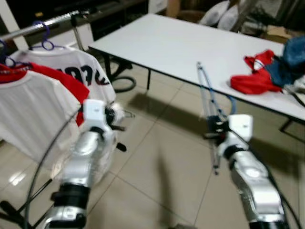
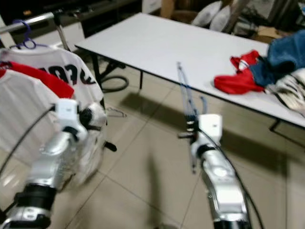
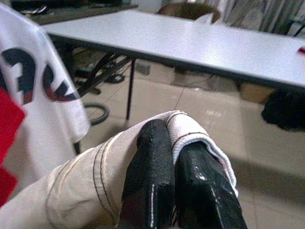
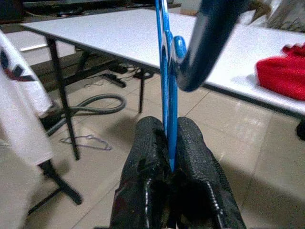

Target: Hang hanger

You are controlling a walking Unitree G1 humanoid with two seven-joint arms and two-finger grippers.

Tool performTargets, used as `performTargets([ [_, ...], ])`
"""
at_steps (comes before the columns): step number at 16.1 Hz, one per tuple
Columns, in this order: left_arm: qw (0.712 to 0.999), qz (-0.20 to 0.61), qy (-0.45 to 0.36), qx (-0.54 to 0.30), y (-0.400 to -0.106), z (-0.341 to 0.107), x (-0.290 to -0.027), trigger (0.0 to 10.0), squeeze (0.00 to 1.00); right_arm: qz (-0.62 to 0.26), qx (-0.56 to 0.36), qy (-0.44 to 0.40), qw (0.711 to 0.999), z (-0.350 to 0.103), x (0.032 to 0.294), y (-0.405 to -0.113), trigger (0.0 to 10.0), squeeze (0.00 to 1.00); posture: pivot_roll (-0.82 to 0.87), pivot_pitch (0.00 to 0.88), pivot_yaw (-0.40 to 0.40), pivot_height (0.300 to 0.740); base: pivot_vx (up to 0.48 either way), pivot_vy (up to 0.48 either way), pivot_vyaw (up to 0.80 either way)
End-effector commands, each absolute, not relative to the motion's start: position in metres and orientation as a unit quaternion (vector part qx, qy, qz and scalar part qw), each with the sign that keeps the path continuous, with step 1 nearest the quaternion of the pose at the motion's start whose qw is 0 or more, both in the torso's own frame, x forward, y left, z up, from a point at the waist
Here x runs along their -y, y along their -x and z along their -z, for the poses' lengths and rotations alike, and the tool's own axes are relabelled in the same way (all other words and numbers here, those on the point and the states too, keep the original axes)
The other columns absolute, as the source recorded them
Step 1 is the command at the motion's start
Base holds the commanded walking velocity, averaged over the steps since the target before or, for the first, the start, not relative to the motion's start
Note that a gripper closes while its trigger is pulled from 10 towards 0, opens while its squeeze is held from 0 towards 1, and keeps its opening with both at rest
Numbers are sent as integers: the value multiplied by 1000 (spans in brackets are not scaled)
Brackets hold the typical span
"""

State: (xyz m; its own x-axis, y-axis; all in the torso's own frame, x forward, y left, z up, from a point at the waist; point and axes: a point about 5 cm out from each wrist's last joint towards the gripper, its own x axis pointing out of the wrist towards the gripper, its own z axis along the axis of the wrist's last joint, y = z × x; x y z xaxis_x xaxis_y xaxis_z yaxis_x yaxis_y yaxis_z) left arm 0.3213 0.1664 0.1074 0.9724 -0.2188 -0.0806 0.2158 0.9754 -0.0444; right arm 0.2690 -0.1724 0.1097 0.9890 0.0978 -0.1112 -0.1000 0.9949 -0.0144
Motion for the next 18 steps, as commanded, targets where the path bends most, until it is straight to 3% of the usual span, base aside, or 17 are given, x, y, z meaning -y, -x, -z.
performTargets([
  [1,994,111,15,0,-327,-128,-168,10000,0,-61,-30,10,998,-120,167,-272,10000,0,-46,0,-21,740,349,0,0],
  [3,994,110,15,3,-328,-130,-168,10000,0,-66,-27,16,997,-122,166,-275,10000,0,-44,0,-27,740,360,0,0],
  [7,994,107,16,7,-329,-133,-169,10000,0,-73,-26,16,997,-123,166,-275,10000,0,-45,0,-27,740,366,0,-708],
  [18,995,102,10,11,-332,-137,-174,10000,0,-73,-27,32,996,-118,163,-273,10000,0,-44,0,-15,740,366,0,0],
])
